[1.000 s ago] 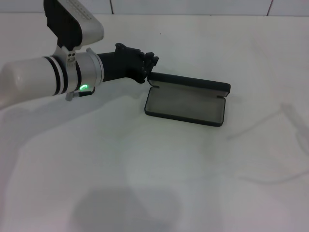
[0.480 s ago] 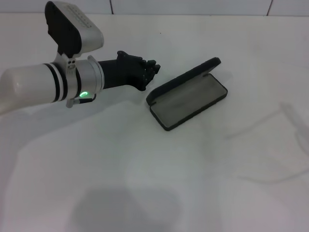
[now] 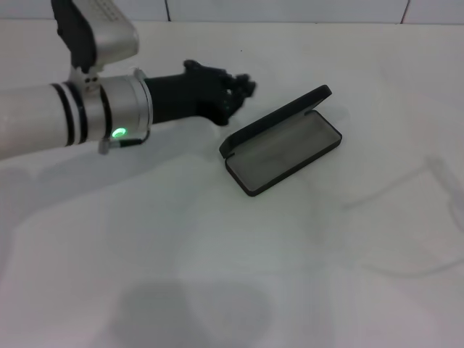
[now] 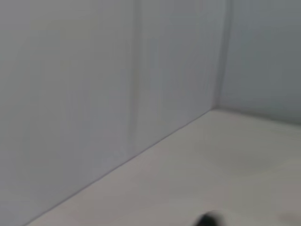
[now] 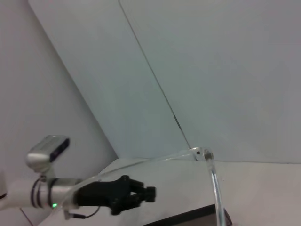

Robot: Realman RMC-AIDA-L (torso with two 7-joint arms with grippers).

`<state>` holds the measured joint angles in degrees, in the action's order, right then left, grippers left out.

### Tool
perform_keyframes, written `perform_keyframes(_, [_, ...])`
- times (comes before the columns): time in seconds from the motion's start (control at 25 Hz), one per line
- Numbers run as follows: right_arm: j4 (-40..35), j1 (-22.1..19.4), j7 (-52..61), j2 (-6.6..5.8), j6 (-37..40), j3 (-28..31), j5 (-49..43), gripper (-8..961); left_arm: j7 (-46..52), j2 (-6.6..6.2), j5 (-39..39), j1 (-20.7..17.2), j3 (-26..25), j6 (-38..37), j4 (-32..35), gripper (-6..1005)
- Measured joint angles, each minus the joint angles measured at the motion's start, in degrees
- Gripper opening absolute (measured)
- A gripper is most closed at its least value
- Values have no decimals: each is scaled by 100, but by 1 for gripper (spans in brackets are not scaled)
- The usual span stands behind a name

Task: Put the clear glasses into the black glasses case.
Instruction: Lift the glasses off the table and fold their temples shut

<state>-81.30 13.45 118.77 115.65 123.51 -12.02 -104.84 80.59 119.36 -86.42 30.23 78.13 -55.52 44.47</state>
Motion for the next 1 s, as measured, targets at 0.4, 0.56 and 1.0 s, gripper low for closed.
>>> perform_keyframes(0.4, [-2, -34, 6, -13, -5, 19, 0, 74, 550, 49, -5, -1566, 873, -369, 1647, 109])
perform_keyframes(0.56, [-4, 35, 6, -23, -6, 17, -1, 74, 513, 51, -27, -1350, 1127, 38, 1243, 109])
perform_keyframes(1.0, [12, 56, 2, -19, -17, 22, 5, 74, 229, 69, 46, -869, 1212, 306, 443, 108])
